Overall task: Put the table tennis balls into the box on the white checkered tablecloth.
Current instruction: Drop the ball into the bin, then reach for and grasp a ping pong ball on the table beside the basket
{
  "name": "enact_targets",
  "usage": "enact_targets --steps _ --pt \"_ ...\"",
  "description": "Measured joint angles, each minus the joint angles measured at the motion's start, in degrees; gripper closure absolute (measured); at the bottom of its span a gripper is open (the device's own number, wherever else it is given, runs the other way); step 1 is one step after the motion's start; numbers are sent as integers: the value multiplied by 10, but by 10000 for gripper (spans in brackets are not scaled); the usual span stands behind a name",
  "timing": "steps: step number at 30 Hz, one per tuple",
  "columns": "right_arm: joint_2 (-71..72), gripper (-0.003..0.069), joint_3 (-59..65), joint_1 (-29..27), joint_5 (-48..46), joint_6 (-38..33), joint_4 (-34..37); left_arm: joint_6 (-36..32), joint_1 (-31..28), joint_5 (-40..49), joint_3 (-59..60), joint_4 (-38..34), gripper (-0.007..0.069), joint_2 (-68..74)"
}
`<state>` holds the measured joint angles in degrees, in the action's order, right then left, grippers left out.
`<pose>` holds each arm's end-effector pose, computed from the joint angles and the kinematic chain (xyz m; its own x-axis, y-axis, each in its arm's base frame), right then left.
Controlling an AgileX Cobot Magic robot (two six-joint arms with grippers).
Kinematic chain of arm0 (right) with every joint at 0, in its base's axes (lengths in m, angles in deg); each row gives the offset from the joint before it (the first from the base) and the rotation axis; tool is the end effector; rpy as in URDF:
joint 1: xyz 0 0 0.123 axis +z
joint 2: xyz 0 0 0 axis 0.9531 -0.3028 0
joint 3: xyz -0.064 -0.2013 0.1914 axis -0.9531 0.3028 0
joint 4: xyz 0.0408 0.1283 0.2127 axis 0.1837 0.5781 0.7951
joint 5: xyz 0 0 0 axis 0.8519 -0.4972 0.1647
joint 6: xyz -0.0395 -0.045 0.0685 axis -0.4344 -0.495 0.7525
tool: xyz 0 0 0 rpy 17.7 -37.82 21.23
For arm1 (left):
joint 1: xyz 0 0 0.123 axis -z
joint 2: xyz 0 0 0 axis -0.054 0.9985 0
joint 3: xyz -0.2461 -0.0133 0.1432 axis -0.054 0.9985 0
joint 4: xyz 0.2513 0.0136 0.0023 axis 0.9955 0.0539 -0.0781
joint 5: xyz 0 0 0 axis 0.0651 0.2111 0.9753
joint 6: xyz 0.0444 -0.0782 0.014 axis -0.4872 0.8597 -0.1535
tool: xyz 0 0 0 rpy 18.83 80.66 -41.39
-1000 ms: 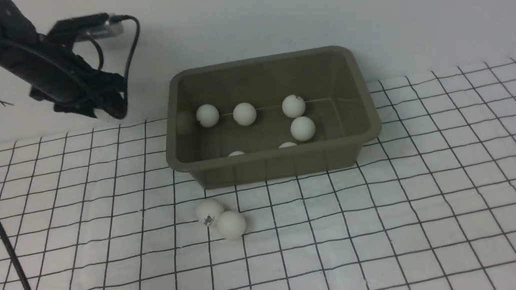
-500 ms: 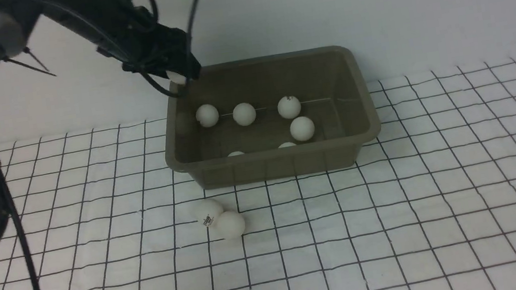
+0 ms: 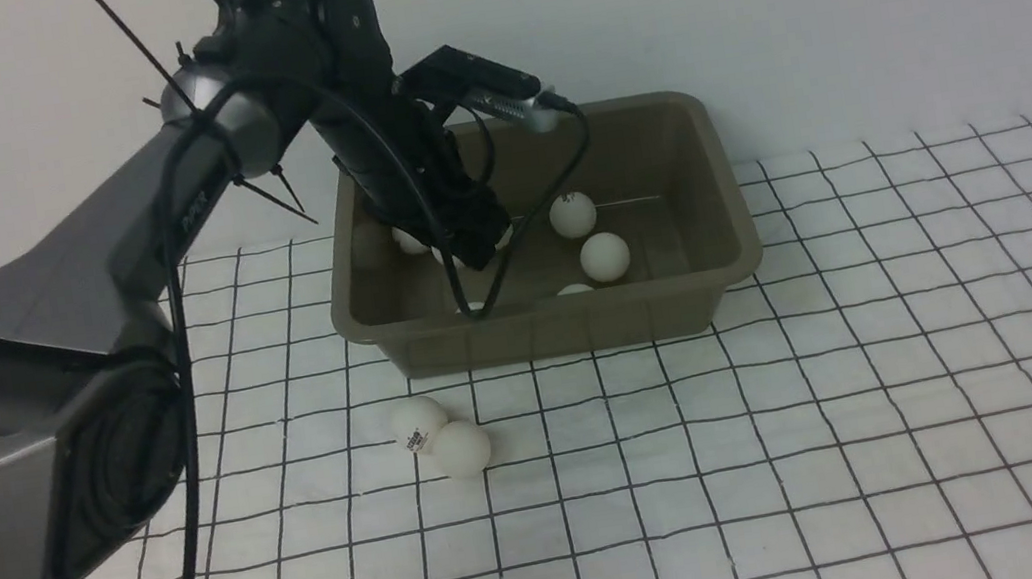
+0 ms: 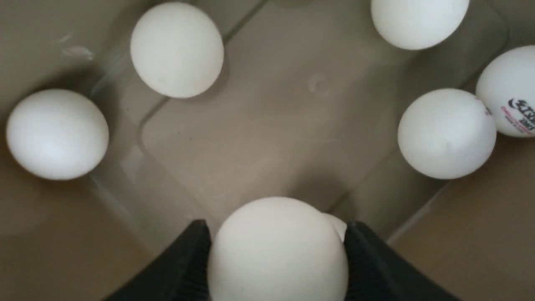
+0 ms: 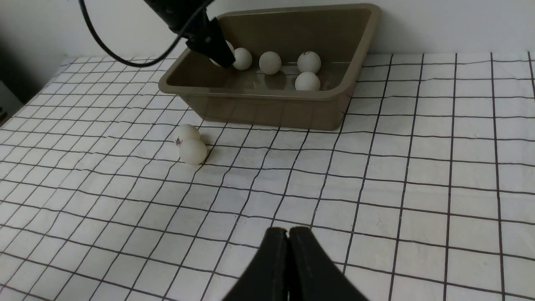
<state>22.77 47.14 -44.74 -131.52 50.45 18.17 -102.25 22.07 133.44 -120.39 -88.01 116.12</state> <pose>0.0187 0.0134 0.3151 -0.5169 0.0396 -0.8551 -0.3628 0.8947 0.2607 0.4875 -0.1831 0.2186 -0.6885 0.6086 -0.3944 0.6656 0.7462 -0.0103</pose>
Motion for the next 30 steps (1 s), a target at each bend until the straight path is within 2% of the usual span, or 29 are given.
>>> enact_targets --steps 6,14,21,23,30 --pt "0 676 0 0 0 -2 6 -4 0 0 -4 -1 172 0" --pt "0 676 0 0 -1 -5 10 -3 0 20 -7 8 157 -42" --pt "0 676 0 0 -1 -7 10 21 0 21 -2 27 246 -122" --pt "0 676 0 0 -4 -7 10 41 -1 25 13 28 319 -170" --pt "0 676 0 0 -22 -8 10 72 -1 27 187 29 356 -295"
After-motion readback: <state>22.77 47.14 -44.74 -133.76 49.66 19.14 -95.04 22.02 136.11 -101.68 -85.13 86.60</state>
